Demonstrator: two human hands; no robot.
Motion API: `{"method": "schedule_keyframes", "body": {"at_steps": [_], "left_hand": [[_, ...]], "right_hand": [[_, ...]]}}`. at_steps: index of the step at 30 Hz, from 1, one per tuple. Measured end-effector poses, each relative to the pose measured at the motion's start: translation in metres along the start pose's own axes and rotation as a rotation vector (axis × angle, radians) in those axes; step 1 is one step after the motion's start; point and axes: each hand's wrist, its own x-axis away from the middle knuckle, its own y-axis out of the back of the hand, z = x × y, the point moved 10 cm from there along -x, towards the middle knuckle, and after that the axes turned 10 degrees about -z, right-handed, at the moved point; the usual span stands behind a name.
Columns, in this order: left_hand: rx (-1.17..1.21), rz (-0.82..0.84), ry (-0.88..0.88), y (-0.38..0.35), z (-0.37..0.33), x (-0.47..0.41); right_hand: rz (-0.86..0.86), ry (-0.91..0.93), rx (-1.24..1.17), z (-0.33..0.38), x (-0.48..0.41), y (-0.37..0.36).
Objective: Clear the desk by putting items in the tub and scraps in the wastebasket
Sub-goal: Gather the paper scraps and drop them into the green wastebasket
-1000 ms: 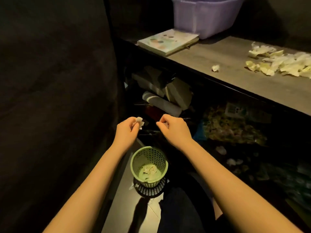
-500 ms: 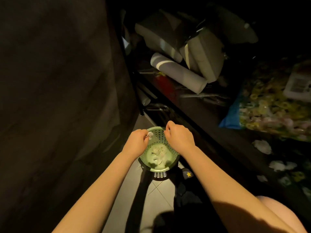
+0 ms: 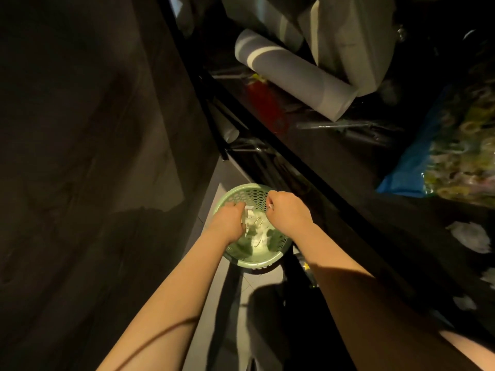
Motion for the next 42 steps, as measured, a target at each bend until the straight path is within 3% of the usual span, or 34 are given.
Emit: {"method": "schedule_keyframes", "body": {"at_steps": [9, 16, 22, 32, 42], "left_hand": [[-0.153, -0.018, 0.037, 0.011, 0.016, 0.013], [-0.128, -0.062, 0.032, 0.028, 0.02, 0.024], [-0.126, -0.042, 0.04, 0.03, 0.022, 0.032], [-0.105, -0.044, 0.051, 0.073, 0.006, 0.06], [-0.099, -0.32, -0.048, 0.196, -0.05, 0.123]], "right_hand": [[0.006, -0.022, -0.026, -0.008, -0.005, -0.021], [0.261, 0.056, 0.046, -0.009, 0.004, -0.058], [0.301, 0.098, 0.162, -0.014, 0.011, -0.054], [0.144, 0.166, 0.172, 0.023, 0.032, 0.025], [-0.126, 0.283, 0.144, 0.075, 0.091, 0.17]]}}
